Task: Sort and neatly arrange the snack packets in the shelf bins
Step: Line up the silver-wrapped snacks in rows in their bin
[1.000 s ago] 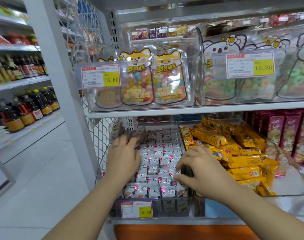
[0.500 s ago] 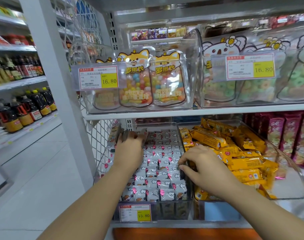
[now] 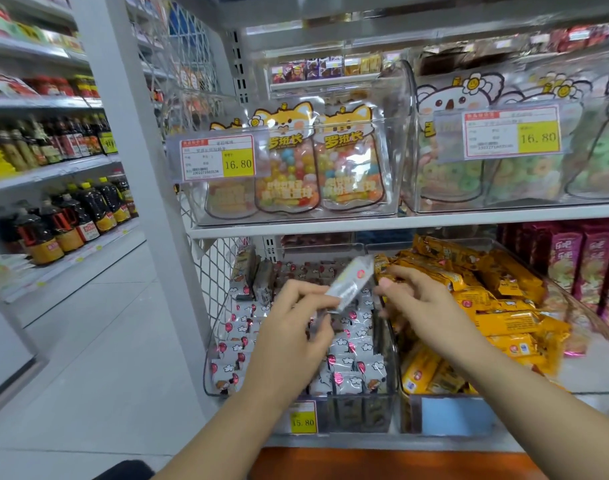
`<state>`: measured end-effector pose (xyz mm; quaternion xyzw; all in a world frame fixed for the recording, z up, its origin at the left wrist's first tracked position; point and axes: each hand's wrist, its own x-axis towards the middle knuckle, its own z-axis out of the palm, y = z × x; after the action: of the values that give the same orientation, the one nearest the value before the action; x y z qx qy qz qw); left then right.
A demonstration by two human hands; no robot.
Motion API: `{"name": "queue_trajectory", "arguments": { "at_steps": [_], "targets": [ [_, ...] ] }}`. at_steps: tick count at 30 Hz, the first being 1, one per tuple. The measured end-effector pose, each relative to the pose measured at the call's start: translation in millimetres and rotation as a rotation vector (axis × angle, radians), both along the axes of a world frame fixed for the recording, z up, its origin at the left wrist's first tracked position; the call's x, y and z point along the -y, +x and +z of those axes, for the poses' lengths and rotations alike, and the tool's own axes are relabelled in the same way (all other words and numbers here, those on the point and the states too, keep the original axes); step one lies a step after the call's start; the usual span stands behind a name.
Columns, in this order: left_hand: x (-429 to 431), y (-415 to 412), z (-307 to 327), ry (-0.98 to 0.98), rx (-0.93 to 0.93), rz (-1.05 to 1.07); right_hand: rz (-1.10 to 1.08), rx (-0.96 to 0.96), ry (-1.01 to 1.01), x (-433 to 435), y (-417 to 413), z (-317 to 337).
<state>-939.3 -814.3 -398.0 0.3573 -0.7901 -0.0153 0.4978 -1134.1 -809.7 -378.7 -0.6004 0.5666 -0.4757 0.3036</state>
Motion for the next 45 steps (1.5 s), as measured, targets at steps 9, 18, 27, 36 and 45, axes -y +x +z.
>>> {"name": "queue_trajectory", "arguments": {
  "at_steps": [9, 18, 27, 36, 45],
  "targets": [
    [4.6, 2.4, -16.5, -0.283, 0.399, -0.183, 0.09, 0.453, 0.13, 1.3, -5.8, 4.7],
    [34.8, -7.5, 6.6, 0.391, 0.242, 0.003, -0.059, -0.077, -0.313, -13.4, -4.4, 17.1],
    [72.8, -42.3, 5.2, 0.561, 0.538, -0.055, -0.073, -0.418, -0.498, 0.9, -3.5, 11.0],
    [83.6, -33.6, -7.1, 0.623, 0.64, 0.009, 0.063, -0.762, -0.419, 18.1, 8.1, 10.4],
    [81.6, -31.4, -11.1, 0.619, 0.581, 0.032, 0.041, -0.915, -0.256, 31.1, 13.3, 24.2]
  ]
}}
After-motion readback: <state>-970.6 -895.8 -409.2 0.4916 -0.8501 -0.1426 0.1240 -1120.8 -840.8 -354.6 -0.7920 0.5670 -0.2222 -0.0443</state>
